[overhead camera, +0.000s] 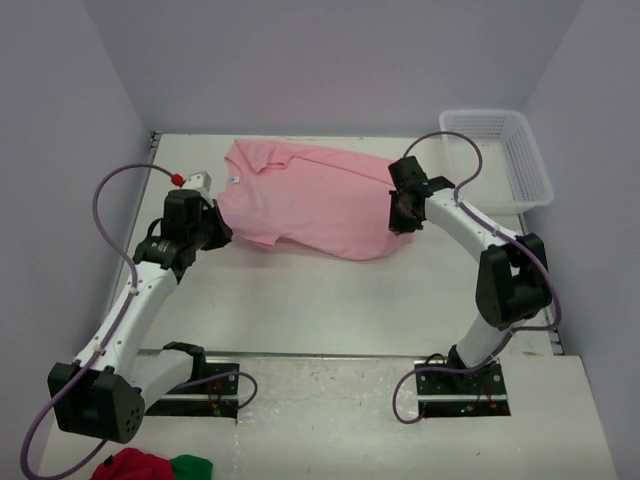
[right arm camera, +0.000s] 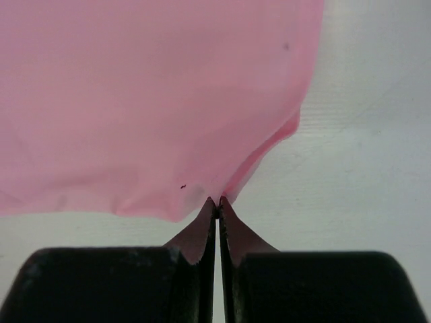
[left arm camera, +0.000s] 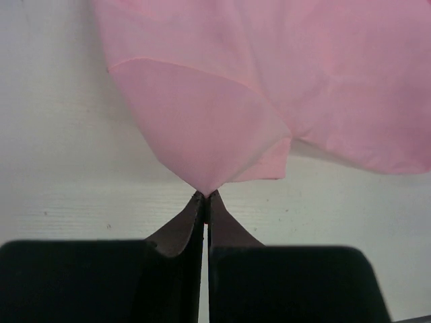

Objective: Fold and stack the t-shirts
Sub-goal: Flatten out the tshirt

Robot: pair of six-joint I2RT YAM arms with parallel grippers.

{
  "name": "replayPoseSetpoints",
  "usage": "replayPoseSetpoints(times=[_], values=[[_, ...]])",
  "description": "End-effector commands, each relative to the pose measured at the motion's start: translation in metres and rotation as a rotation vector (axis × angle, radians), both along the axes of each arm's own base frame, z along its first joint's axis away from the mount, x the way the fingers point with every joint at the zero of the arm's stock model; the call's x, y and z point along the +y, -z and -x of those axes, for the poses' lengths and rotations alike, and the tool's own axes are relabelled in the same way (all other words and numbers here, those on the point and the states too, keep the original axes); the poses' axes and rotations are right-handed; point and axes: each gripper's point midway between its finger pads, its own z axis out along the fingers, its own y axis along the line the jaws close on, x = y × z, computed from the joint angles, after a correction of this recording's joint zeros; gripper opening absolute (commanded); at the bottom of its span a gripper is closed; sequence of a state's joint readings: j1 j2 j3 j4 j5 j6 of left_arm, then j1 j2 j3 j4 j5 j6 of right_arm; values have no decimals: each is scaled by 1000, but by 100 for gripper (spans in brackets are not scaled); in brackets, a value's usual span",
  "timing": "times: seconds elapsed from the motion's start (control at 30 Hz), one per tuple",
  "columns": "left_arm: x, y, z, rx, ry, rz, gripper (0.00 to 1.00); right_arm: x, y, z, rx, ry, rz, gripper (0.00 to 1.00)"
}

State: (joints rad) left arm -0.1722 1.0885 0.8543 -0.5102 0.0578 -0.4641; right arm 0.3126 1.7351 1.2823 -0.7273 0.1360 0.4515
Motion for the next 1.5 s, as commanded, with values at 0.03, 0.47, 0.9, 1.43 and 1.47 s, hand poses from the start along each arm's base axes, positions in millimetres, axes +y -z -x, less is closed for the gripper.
replayPoseSetpoints(times=[0.03,0.47,0.9,1.43,1.47], values=[[21,-72,-5,-217,-56,-66,0,14,-86,-25,-277,-47,57,0],[17,-287,38,-790,15,11,0,-10,-310,33,-810,-83,26,0],[34,-489,152,-1282,59,-76,0,-47,-477,152,-1211,-231,-99,0],[14,-488,104,-1309,128,-64,0,-17,-476,155,-1245,-376,-190,0],[11,-479,90,-1282,135,-66,0,-11,-467,143,-1223,-372,-172,0]])
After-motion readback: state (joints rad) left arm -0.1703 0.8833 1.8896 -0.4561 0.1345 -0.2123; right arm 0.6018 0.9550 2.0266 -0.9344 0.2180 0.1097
